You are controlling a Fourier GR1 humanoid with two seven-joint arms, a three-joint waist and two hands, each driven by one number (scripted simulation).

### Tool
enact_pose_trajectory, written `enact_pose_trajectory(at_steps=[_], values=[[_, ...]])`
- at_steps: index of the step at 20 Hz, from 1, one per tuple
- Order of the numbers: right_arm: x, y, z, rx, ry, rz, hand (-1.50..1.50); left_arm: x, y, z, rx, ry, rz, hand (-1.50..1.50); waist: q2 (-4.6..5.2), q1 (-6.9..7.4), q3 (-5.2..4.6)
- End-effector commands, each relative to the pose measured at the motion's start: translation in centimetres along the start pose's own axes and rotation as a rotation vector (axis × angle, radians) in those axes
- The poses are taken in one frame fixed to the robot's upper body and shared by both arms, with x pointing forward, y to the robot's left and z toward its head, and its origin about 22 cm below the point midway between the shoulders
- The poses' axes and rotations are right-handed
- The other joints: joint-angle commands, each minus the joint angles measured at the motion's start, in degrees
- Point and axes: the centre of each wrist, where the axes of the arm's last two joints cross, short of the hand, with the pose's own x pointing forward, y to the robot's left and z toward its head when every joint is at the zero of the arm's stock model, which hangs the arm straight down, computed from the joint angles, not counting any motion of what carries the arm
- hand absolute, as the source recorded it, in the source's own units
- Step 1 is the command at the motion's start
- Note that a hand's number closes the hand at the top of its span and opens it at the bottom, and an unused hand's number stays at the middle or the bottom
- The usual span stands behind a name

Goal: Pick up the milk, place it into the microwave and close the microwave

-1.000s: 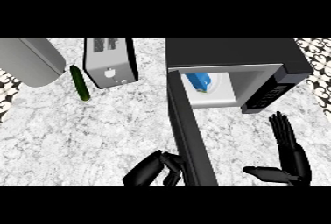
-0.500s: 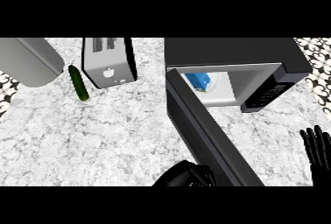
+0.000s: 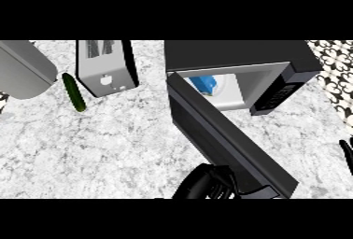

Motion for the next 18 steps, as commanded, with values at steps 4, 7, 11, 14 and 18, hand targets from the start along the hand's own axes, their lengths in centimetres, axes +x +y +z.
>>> enact_pose_trajectory(at_steps=[4,7,11,14,18], values=[[2.5,-0.1,-1.8,0.148,-0.046,-0.068,-1.50,1.5,0.5,-2.1,0.123,-0.093,0.027,1.50,0.45,-2.79,-0.16],[3.6,-0.3,-2.1,0.212,-0.045,-0.079,-1.50,2.4,1.5,-3.5,0.160,-0.113,0.032,1.50,0.60,-4.70,-0.19],[4.5,-0.2,-3.6,0.268,-0.078,-0.094,-1.50,3.6,2.6,-5.3,0.184,-0.111,0.030,1.50,1.24,-6.29,-0.12],[4.8,0.7,-3.9,0.285,-0.099,-0.138,-1.50,4.0,4.1,-6.5,0.254,-0.096,0.053,1.50,1.55,-7.05,-0.11],[5.6,-0.1,-4.2,0.303,-0.085,-0.141,-1.50,4.4,5.2,-7.8,0.301,-0.060,0.074,1.50,2.06,-8.92,-0.10]])
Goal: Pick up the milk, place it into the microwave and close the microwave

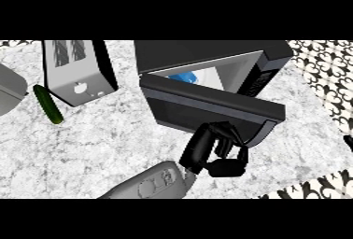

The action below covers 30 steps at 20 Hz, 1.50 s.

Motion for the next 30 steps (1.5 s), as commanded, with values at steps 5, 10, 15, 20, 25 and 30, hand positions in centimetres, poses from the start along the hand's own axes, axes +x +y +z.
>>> enact_pose_trajectory(at_steps=[5,10,15,20,25,30], values=[[1.2,-0.1,-0.8,0.039,-0.024,-0.044,-1.50,2.2,2.4,-3.7,0.183,-0.027,0.114,1.50,1.33,-3.01,-0.31],[1.9,0.0,-1.5,0.074,-0.030,-0.059,-1.50,2.5,3.4,-5.1,0.229,-0.043,0.133,1.50,1.75,-4.66,-0.20],[2.6,-0.6,-2.1,0.096,-0.031,-0.053,-1.50,3.1,4.4,-6.7,0.256,-0.072,0.143,1.50,2.39,-5.82,-0.09],[3.4,-0.9,-3.2,0.119,-0.071,-0.048,-1.50,3.2,5.2,-7.6,0.276,-0.082,0.158,1.50,2.96,-5.99,0.01],[4.0,-1.0,-3.6,0.134,-0.076,-0.057,-1.50,2.5,5.6,-7.8,0.293,-0.084,0.161,1.50,3.10,-6.80,0.00],[4.5,-1.4,-3.9,0.130,-0.083,-0.056,-1.50,2.2,5.6,-7.8,0.298,-0.100,0.163,1.50,3.07,-7.24,0.11]])
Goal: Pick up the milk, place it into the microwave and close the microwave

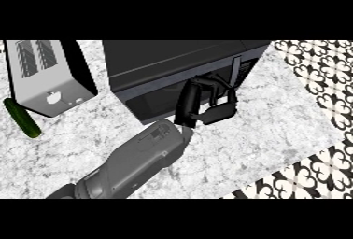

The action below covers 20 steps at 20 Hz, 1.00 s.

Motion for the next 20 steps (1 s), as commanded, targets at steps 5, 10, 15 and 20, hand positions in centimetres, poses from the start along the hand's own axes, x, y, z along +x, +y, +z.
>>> enact_pose_trajectory(at_steps=[5,10,15,20], values=[[0.7,-0.4,-0.6,0.009,-0.012,-0.013,-1.50,-0.1,0.9,-1.5,0.038,-0.022,-0.007,1.50,0.72,-0.72,0.09],[1.3,-0.8,-0.8,0.015,0.000,-0.008,-1.50,0.0,0.8,-1.7,0.040,-0.036,0.008,1.50,0.55,-1.08,0.12],[1.8,-1.1,-1.2,0.023,0.002,0.001,-1.50,-0.1,0.9,-1.8,0.051,-0.049,0.025,1.50,0.92,-1.59,0.06],[2.3,-1.5,-1.6,0.019,-0.004,0.005,-1.50,-0.7,1.0,-1.4,0.055,-0.051,0.015,1.50,1.01,-1.53,0.09]])
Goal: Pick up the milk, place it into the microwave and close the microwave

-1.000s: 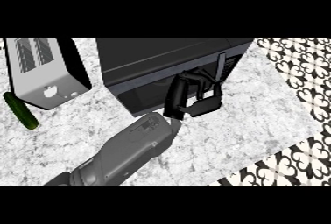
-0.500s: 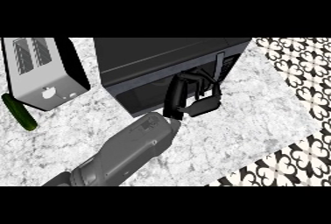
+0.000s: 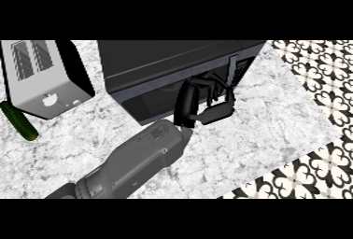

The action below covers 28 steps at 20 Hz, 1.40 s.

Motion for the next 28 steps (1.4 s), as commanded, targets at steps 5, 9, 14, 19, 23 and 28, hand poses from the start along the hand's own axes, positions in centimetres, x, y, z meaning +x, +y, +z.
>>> enact_pose_trajectory(at_steps=[5,9,14,19,23,28], values=[[0.4,-0.2,-0.4,0.017,-0.001,-0.029,-1.50,0.1,0.5,-1.8,0.025,0.001,-0.015,1.50,0.91,-0.81,0.08],[0.9,-0.3,-1.0,0.075,-0.004,-0.042,-1.50,-0.1,0.7,-1.7,0.024,0.009,-0.008,1.50,0.77,-0.11,0.08],[1.2,-0.2,-1.2,0.104,0.001,-0.067,-1.50,-0.3,0.7,-1.7,0.022,0.012,-0.003,1.50,0.66,-0.20,0.07],[1.3,-0.4,-1.1,0.116,0.023,-0.083,-1.50,-0.4,0.7,-1.6,0.033,0.009,0.005,1.50,0.83,-0.72,0.10],[1.7,-0.7,-1.4,0.120,0.003,-0.085,-1.50,-0.2,0.6,-1.9,0.031,-0.005,0.004,1.50,0.74,-1.17,0.14],[1.9,-1.0,-1.7,0.133,0.015,-0.076,-1.50,-0.3,0.6,-1.9,0.036,-0.013,-0.007,1.50,1.08,-0.66,0.19]])
